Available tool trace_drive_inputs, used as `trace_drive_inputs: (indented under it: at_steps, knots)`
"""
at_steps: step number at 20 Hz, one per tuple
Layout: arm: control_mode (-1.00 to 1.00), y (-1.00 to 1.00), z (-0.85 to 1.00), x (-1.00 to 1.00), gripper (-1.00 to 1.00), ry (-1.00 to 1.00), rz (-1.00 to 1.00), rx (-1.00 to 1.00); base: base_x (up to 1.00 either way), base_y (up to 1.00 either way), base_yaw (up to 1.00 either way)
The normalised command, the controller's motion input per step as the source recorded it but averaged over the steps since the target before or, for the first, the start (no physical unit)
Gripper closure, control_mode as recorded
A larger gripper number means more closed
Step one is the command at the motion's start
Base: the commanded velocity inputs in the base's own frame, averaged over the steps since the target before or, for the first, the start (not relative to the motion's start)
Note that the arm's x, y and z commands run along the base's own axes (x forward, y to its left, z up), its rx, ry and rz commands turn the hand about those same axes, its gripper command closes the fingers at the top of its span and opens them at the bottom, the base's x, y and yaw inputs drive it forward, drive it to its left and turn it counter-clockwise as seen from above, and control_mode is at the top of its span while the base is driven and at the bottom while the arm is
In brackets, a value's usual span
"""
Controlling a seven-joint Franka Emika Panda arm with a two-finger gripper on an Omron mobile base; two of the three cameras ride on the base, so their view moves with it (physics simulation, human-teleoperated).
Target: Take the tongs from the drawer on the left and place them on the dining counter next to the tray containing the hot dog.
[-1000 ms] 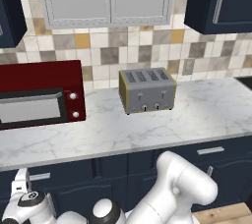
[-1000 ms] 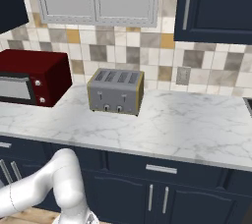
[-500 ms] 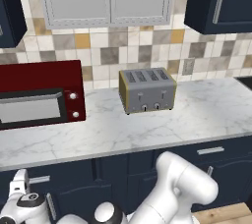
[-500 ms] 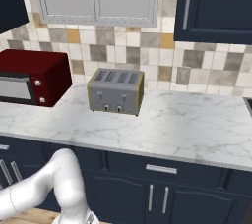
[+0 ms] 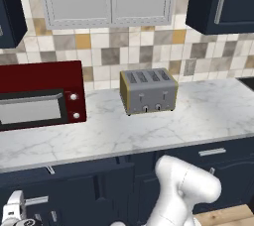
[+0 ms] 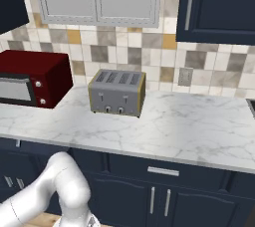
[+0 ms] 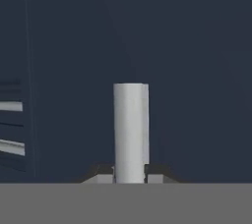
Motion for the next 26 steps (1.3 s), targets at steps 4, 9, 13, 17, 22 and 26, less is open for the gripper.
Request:
trace_drive_inputs:
  at_steps: [4, 9, 13, 17, 22, 26]
  knots:
    - [-1.0, -0.05, -0.31, -1.0, 1.0, 0.0, 0.0, 0.0, 0.0, 0.0, 0.0]
    - [-1.0, -0.11, -0.36, -1.0, 1.0, 0.0, 0.0, 0.0, 0.0, 0.0, 0.0]
    - [-1.0, -0.11, -0.37, -1.0, 1.0, 0.0, -0.01, 0.0, 0.0, 0.0, 0.0]
    - [-1.0, -0.15, -0.36, -1.0, 1.0, 0.0, -0.02, 0.0, 0.0, 0.0, 0.0]
    - [-1.0, -0.17, -0.28, -1.0, -1.0, 0.0, -0.02, 0.0, 0.0, 0.0, 0.0]
    - [-1.0, -0.32, 0.07, -1.0, -1.0, -0.13, -0.11, 0.07, 0.0, 0.0, 0.0]
